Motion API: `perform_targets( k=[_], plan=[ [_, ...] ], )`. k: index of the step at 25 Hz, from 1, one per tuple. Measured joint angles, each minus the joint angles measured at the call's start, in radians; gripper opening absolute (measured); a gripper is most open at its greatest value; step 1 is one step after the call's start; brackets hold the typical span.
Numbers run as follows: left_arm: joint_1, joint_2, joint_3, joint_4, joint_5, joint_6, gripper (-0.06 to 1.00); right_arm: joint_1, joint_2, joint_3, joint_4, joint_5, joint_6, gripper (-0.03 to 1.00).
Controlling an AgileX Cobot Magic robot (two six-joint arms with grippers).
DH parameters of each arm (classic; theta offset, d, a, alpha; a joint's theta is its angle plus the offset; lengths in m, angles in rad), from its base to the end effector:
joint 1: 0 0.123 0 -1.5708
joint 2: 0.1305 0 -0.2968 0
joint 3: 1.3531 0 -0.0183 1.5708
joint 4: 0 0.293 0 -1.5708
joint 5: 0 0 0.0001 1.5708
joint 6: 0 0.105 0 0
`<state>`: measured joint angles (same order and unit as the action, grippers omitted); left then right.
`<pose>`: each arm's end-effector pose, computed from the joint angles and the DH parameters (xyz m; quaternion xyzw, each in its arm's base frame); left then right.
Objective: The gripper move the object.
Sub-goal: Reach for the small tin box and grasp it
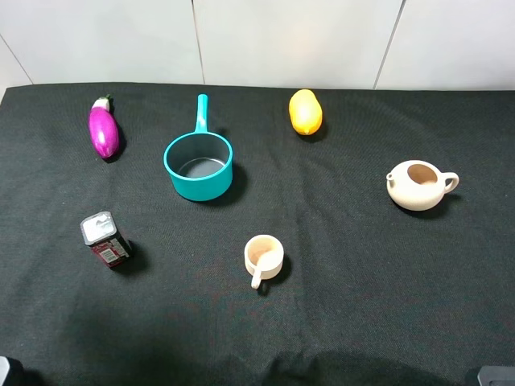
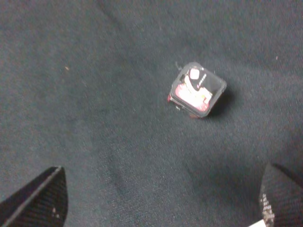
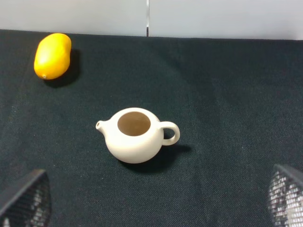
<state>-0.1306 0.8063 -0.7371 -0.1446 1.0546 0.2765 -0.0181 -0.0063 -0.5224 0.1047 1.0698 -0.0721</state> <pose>0.1670 -0.0352 0.2962 0.1770 0.9458 -0.0506 0.2676 0.0283 0.0091 0.2983 -0.0259 0.8465 0.0283 0.5310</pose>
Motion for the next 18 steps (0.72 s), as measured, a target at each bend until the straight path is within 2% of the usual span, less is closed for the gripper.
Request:
perform_targets(
  k=[10, 18],
  plan=[
    [-0.11, 0.203, -0.002, 0.066, -0.032, 0.005, 0.86, 0.0, 0.0, 0.0, 0.0, 0.0, 0.0, 0.69],
    [-0.17, 0.339, -0.003, 0.078, -0.087, 0.075, 0.86, 0.0, 0.0, 0.0, 0.0, 0.0, 0.0, 0.69]
  ],
)
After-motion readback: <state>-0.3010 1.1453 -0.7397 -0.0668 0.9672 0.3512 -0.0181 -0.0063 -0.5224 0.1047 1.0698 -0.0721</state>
